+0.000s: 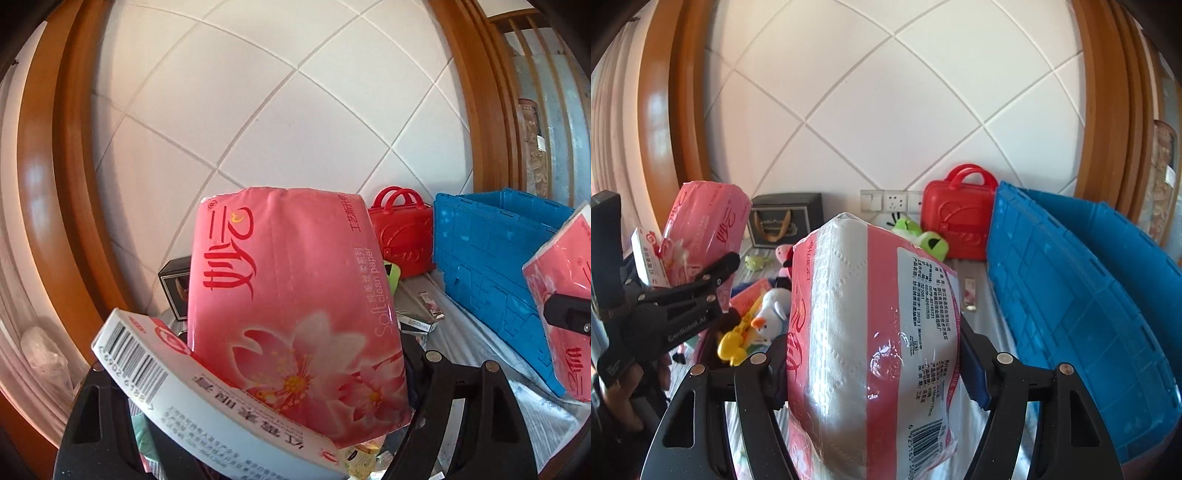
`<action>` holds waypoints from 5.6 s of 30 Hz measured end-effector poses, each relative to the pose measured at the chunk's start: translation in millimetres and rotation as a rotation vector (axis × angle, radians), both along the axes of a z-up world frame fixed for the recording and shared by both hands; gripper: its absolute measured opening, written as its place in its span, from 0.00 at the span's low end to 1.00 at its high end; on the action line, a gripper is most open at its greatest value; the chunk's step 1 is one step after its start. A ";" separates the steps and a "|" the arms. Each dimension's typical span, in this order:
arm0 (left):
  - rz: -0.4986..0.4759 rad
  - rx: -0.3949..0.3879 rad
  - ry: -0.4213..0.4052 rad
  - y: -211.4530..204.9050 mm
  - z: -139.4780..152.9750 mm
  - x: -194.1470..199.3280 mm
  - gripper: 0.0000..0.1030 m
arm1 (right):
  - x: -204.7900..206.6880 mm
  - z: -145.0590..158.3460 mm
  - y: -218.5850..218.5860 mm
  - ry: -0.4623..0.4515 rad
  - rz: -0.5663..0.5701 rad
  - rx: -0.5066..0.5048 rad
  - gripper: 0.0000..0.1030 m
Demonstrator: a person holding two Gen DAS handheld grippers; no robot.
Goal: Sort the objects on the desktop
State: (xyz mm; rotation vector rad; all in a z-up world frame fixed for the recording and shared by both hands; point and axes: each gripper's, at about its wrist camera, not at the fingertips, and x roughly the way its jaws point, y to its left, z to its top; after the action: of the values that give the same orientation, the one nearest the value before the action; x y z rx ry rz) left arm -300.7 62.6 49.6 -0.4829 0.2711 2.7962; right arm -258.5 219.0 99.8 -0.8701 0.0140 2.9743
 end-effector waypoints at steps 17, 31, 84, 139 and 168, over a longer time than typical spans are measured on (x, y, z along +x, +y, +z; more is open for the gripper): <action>-0.209 0.061 0.082 102.7 66.6 45.1 0.79 | 45.1 49.8 58.4 0.115 -0.200 -0.009 0.69; -0.372 0.064 0.095 292.5 104.1 105.6 0.79 | 102.4 92.2 215.8 0.169 -0.329 0.032 0.70; -0.355 0.053 0.056 435.1 107.8 103.9 0.93 | 120.0 87.3 405.3 0.165 -0.493 -0.076 0.90; -0.076 0.129 0.100 144.3 56.3 164.2 0.93 | 158.9 52.6 119.1 0.205 -0.219 0.013 0.99; -0.212 0.049 -0.028 138.0 15.3 172.8 0.93 | 197.6 18.9 121.3 0.115 -0.414 -0.015 1.00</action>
State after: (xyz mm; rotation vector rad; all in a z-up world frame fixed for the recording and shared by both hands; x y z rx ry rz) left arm -127.9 200.6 64.9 -0.4538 0.2329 2.5817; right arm -60.9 340.3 118.7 -0.6064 0.1950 2.6310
